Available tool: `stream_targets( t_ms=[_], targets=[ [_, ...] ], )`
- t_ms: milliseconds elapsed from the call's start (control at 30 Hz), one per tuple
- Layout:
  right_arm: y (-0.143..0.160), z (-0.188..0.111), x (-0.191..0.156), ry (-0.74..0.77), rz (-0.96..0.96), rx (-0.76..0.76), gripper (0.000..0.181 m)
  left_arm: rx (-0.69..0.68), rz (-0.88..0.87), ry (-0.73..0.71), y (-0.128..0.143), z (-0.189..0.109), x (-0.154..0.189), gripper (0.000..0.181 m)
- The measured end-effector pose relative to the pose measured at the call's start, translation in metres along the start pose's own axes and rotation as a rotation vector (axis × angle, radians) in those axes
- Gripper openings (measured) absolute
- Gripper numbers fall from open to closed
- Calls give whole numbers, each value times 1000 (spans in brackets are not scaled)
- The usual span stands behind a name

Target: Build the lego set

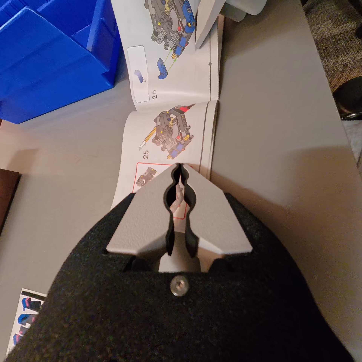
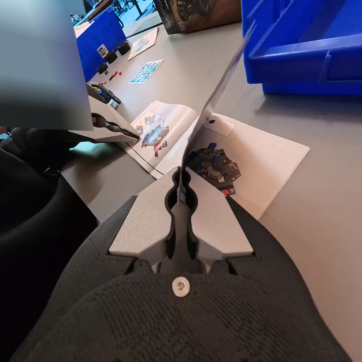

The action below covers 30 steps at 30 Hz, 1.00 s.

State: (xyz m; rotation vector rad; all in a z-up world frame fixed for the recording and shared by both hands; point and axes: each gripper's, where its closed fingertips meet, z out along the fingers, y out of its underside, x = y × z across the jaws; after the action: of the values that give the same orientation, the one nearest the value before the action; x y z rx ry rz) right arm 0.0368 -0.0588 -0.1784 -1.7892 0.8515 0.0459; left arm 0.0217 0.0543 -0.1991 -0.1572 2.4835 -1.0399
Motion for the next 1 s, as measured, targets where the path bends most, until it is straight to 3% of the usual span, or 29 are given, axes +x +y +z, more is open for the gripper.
stream_targets(
  t_ms=[733, 900, 1000],
  targets=[
    [-1, -3, -5, -35, -31, 24, 1, 4, 22, -19, -1, 0, 0, 0],
    [-5, -5, -7, -60, -15, 50, 18, 9, -4, -1, -2, -1, -1, 0],
    [-5, -12, -9, -87, -22, 60, 26, 113, -78, 8, -32, -5, -3, 7]
  ],
)
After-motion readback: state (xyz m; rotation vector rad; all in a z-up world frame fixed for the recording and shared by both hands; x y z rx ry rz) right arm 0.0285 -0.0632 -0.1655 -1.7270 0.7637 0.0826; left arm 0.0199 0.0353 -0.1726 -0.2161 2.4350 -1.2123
